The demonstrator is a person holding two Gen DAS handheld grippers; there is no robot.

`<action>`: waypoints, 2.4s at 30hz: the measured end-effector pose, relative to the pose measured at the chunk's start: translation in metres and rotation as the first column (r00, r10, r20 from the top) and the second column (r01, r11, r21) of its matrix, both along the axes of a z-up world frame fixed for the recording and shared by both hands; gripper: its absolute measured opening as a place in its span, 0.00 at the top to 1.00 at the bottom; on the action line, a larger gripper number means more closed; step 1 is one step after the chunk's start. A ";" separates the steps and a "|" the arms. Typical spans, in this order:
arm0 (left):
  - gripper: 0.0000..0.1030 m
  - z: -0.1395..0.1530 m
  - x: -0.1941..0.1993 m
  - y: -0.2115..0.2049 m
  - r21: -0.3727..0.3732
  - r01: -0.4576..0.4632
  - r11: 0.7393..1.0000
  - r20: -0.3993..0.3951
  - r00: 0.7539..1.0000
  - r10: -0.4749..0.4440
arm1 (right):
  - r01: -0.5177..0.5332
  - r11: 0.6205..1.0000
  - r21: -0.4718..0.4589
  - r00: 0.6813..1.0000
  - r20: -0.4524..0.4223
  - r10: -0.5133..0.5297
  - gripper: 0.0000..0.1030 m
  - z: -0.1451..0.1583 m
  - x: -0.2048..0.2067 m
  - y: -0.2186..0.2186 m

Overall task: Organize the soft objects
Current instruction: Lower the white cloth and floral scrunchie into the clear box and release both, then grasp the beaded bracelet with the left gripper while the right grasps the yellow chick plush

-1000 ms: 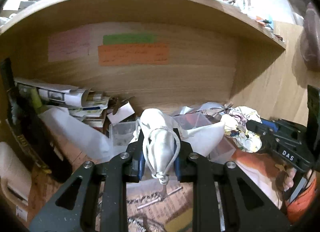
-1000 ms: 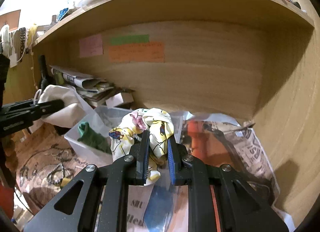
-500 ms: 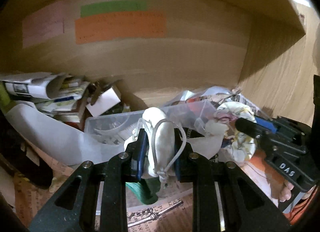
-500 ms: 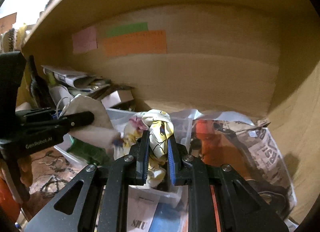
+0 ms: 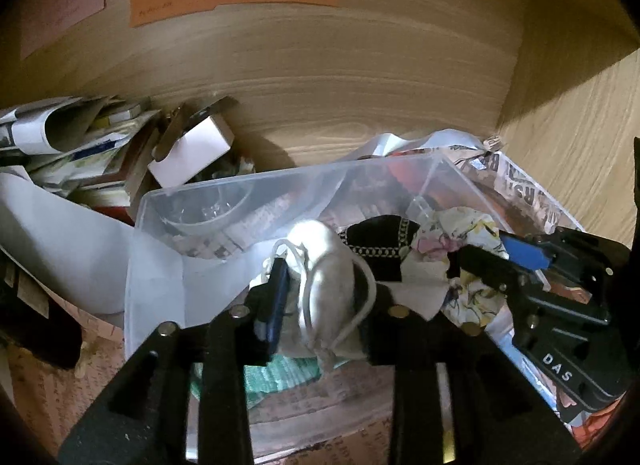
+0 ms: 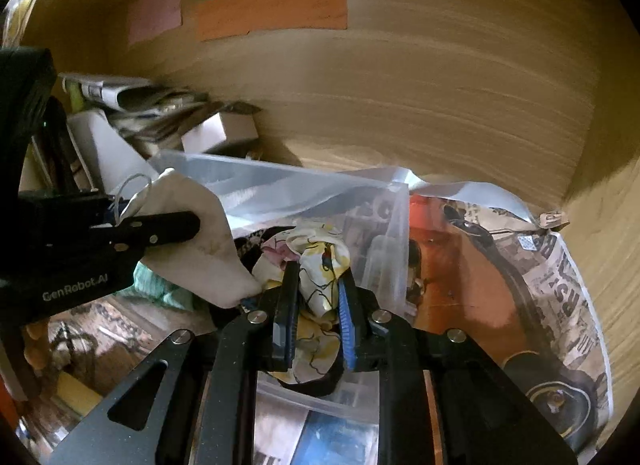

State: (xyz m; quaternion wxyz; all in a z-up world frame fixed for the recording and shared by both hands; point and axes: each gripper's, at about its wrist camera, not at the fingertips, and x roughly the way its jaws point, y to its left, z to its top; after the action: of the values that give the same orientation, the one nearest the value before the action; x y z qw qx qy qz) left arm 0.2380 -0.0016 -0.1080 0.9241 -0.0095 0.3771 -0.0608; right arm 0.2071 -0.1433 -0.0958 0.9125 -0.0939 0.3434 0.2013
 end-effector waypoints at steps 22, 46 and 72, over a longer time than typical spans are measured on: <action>0.01 0.067 -0.088 0.018 -0.014 -0.064 0.998 0.242 0.968 0.066 | -0.020 0.998 0.060 0.995 0.095 0.014 0.19 0.051 -0.039 -0.012; 0.00 -0.039 -0.144 0.062 0.033 -0.159 0.987 -0.049 0.986 0.160 | -0.056 0.993 0.104 0.995 -0.080 0.064 0.18 -0.006 -0.093 -0.018; 0.80 -0.058 -0.157 0.058 0.012 -0.138 0.990 -0.093 0.986 0.139 | -0.122 0.987 0.101 0.981 -0.141 0.136 0.60 -0.026 -0.097 -0.001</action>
State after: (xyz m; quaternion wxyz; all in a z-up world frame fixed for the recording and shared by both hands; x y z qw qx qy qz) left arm 0.0812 0.0565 -0.1663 0.9074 -0.0361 0.4186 0.0050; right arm 0.1104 -0.1448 -0.1219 0.8730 -0.0589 0.3937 0.2819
